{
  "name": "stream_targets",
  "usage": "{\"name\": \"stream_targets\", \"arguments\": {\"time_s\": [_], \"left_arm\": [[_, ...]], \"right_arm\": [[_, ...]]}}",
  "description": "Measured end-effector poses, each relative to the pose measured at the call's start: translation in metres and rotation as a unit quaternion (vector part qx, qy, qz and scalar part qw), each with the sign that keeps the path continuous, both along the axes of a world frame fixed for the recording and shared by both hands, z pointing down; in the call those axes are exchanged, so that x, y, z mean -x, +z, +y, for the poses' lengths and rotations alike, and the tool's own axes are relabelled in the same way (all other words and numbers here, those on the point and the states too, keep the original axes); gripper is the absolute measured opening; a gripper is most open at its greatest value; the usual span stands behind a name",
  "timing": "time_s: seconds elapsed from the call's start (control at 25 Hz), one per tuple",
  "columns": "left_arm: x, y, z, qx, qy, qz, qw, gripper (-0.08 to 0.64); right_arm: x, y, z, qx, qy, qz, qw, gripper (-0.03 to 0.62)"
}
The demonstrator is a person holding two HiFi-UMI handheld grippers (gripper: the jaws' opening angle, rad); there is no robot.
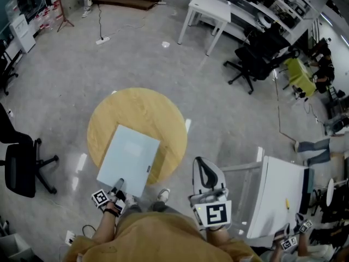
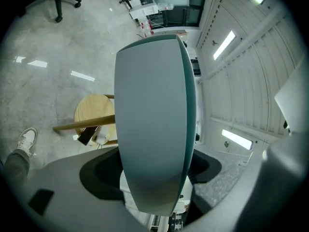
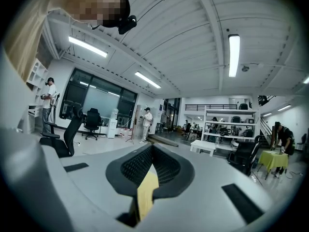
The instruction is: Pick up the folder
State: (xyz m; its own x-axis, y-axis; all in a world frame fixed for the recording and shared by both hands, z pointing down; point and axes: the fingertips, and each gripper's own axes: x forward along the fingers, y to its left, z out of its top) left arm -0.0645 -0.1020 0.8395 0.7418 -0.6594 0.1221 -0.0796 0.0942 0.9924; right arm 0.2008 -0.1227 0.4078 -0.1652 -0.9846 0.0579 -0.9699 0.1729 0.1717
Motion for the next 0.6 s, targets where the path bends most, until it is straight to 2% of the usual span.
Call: {"name": "stream_targets", "arguments": {"time_s": [0.28,0.48,0.6], "left_arm": [[0.005,-0.007,0.011,-0.001,-0.009,0.004,1.0,0.342],[0.022,-0.035,0.015,-0.021,-0.036,0.013,0.999,0.306],[0.038,-0.056,0.005,-0.05,-0.064,0.009,0.9967,0.291]], "right_arm": [[-0.003,0.004,0.003,-0.001,-0.004,-0.009,1.0,0.0],[-0.005,0.001,0.005,-0.003,-0.007,-0.014,1.0,0.0],[-0.002,0.001,0.002,-0.004,-0.013,-0.017,1.0,0.0]]}}
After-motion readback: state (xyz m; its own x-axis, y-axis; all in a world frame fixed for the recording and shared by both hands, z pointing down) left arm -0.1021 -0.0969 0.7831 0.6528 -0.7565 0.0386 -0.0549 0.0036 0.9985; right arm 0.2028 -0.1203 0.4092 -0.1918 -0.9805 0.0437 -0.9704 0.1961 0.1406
